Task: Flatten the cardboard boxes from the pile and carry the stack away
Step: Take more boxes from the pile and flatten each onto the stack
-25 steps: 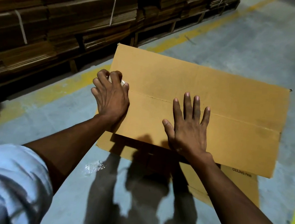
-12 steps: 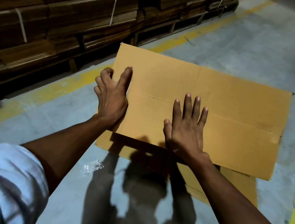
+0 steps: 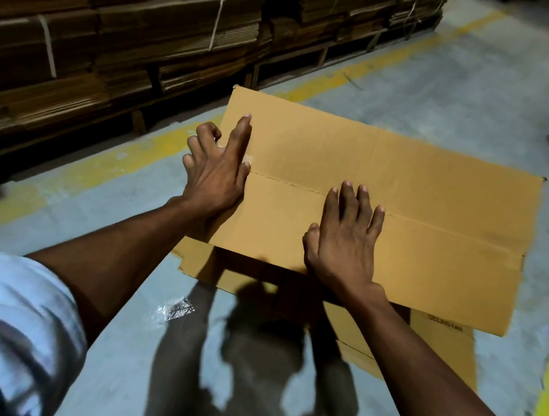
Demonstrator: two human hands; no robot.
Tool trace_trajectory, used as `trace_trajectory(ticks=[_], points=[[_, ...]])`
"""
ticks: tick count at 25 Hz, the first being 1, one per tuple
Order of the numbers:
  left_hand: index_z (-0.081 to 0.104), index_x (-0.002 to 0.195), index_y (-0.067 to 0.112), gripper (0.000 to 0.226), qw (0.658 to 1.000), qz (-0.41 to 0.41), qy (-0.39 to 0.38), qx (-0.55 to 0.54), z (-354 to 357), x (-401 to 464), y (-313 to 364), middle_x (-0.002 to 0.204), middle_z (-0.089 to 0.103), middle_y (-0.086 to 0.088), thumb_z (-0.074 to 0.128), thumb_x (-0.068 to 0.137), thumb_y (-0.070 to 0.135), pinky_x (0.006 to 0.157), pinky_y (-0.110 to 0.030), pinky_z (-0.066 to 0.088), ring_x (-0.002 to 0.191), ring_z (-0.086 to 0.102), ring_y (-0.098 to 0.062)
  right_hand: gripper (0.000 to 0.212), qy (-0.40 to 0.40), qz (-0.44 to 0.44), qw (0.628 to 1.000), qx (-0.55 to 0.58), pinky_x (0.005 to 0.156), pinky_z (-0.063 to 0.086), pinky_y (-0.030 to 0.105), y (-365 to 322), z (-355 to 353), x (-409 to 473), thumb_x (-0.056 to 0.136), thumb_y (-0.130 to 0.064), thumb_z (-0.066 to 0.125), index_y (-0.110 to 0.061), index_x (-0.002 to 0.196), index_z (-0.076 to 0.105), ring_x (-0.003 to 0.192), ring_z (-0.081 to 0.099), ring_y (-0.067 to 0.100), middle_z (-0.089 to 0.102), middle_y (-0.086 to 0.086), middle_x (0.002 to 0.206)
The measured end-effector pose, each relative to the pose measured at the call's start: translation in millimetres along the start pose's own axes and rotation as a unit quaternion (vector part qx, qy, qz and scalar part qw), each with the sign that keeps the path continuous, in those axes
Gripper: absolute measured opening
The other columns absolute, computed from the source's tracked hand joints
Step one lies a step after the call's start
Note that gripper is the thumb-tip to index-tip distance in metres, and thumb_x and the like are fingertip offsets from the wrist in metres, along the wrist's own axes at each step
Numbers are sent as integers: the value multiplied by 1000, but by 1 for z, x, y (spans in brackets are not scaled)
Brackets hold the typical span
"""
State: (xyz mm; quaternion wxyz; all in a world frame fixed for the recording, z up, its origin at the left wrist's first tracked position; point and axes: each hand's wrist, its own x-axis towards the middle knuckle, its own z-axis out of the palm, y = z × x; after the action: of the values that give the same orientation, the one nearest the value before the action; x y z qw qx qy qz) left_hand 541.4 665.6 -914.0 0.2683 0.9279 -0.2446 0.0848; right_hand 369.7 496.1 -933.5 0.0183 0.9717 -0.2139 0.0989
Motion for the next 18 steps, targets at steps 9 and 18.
trace_trajectory(ticks=[9,18], points=[[12,156,34,67,993,-27,18,-114,7,-13,1,142,23,-12,45,100,17,101,-49,31,124,28,-30,40,56,-15,998,28,104,32,52,-71,-22,13,88,-38,53,-16,121,59,113,43,33,49,12,119],[27,152,7,54,965,-193,-74,-161,73,-54,-36,144,41,-24,47,103,15,107,-50,31,132,38,-45,29,-53,174,963,198,102,36,46,-118,22,-4,88,-30,59,-21,115,66,119,38,35,44,10,123]])
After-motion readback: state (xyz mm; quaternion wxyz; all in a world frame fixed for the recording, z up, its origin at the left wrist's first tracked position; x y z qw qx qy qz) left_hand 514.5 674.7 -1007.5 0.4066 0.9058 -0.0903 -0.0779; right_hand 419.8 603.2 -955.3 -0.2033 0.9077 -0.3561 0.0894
